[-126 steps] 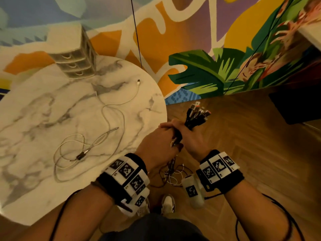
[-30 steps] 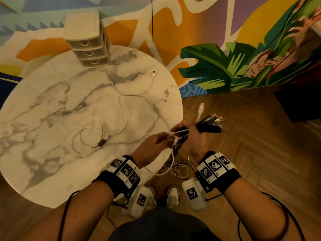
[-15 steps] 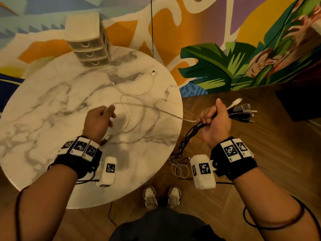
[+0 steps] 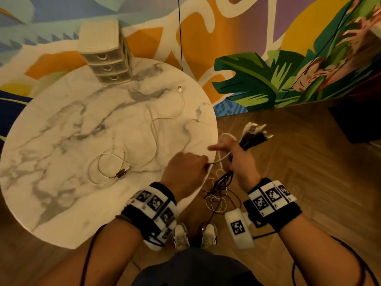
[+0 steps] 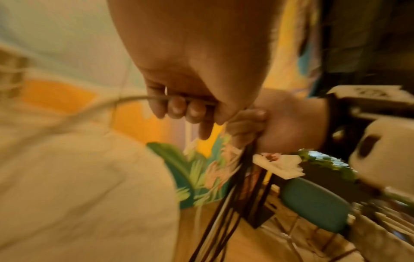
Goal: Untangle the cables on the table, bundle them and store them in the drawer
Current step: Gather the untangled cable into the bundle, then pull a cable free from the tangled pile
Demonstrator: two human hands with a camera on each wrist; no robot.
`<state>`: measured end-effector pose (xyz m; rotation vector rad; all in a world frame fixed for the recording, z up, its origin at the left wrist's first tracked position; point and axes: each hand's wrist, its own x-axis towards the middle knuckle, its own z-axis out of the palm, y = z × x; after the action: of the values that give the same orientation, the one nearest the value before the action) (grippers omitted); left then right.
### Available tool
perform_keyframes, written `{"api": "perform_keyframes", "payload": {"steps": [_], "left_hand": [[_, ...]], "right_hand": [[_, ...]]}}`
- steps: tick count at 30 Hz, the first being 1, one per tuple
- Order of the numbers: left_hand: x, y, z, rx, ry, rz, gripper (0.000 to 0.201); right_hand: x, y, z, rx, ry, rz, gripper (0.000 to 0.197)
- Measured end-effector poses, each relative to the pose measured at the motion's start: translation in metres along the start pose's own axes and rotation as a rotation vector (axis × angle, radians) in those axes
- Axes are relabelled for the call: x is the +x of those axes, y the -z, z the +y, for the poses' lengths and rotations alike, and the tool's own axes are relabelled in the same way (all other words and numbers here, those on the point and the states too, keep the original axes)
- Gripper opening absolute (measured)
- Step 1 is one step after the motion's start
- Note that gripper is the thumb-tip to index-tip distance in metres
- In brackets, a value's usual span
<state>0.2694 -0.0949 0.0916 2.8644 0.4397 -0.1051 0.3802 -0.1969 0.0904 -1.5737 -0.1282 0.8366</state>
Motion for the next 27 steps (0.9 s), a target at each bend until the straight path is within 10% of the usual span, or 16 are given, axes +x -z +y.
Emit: {"api": "perform_keyframes", "payload": {"steps": [8,12,17,19,23,27], "left_hand": [[-0.035,-0.022,-0.157,0.0,0.577,0.145,0.029],[-0.022,-0.01,-0.166,-0.092,0.703,-0.025,0.045],[-0.005,0.033,-0.138,-0.254,0.595,0.681,0.047],[0.0,0.051,-0.126,-0.297,0.565,0.764,0.043],[-0.002,0.071,-0.103,-0.393,0.55,0.7,0.049],[0.01,0.067,-0.062,-0.875,0.449,0.322,0.052]], "right_hand": [[0.023,0.03,-0.013,0.239,0.102,0.188,0.055],[0.024,0.02,-0.013,0.257,0.029,0.268,0.056],[0.03,0.023,-0.012,0.288,-0.014,0.318,0.058],[0.034,0.028,-0.012,0.297,-0.004,0.346,0.057],[0.037,0.035,-0.015,0.318,0.028,0.351,0.055],[0.037,0.039,-0.015,0.323,0.035,0.371,0.053]]}}
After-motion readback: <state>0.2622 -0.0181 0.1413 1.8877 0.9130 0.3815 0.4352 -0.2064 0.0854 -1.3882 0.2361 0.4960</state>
